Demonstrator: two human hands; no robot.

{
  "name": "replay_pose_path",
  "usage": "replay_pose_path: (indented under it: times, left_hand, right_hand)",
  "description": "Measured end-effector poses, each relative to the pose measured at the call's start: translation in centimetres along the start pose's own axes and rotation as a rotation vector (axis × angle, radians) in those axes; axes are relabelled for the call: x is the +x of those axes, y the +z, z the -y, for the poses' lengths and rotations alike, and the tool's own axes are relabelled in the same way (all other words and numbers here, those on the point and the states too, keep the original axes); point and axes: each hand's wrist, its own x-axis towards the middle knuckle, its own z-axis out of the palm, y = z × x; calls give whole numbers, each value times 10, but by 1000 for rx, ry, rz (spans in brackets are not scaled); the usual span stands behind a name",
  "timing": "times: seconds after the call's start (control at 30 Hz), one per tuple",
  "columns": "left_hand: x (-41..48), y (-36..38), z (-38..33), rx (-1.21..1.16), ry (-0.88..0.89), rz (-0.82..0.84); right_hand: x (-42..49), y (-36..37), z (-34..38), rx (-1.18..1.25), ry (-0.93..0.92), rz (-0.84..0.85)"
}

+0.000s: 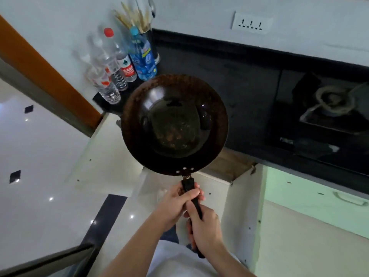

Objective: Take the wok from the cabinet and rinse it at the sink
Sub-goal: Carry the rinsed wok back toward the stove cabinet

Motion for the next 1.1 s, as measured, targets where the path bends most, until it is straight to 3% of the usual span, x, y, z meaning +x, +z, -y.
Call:
replay_pose_path:
  times: [0.67, 1.1]
  left_hand:
    - [175, -14, -159, 352, -212, 375]
    - [244, -12, -184, 330, -328, 386]
  right_hand:
    - [150, 33, 116, 313, 71, -431]
    - [206, 27, 146, 317, 85, -529]
